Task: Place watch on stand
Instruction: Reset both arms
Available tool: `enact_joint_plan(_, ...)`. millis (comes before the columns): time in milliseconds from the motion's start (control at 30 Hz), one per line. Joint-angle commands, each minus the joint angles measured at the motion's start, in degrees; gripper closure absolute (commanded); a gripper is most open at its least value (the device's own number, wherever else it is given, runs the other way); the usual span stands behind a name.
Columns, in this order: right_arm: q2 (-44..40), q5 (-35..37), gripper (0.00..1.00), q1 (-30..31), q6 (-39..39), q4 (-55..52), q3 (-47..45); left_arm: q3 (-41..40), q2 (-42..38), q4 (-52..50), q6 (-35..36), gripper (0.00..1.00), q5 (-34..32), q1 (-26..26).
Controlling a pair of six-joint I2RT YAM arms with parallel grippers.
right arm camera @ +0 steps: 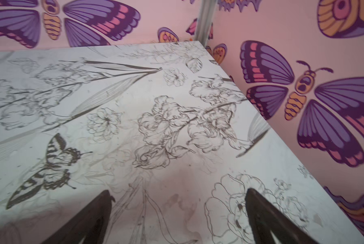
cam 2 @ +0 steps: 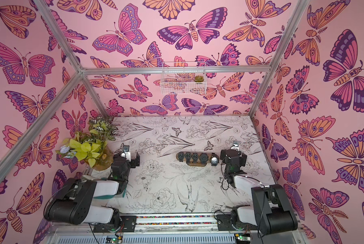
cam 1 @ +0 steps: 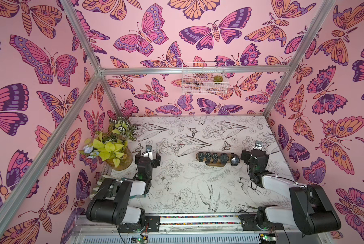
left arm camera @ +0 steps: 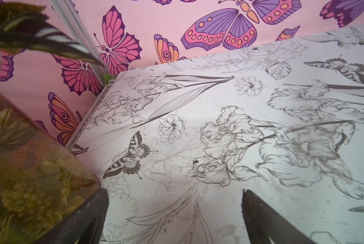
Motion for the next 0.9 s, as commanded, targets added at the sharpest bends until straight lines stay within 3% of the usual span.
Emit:
enact_joint_plan(0,3.53,-6.84,0.01,-0.34,-5.6,11.7,-0.76,-1.95,6.31,14.67,-1.21,0.01,4.78,2.48)
enact_joint_plan(100,8.09,-7.02,0.01,-0.54,-5.83,17.13,-1.01,2.8,1.55,-1.71,-2.68,0.01,8.79,3.8)
enact_joint_plan(267,9.57,-4.53,0.01,-3.97,0.0,10.91,2.39,7.53,2.49,-7.55,-5.79,0.01,6.9,5.59)
enact_joint_plan(867,9.68,-5.02,0.01,-4.39,0.15,10.59,2.64,7.22,3.23,-5.58,-5.85,0.01,7.1,5.91)
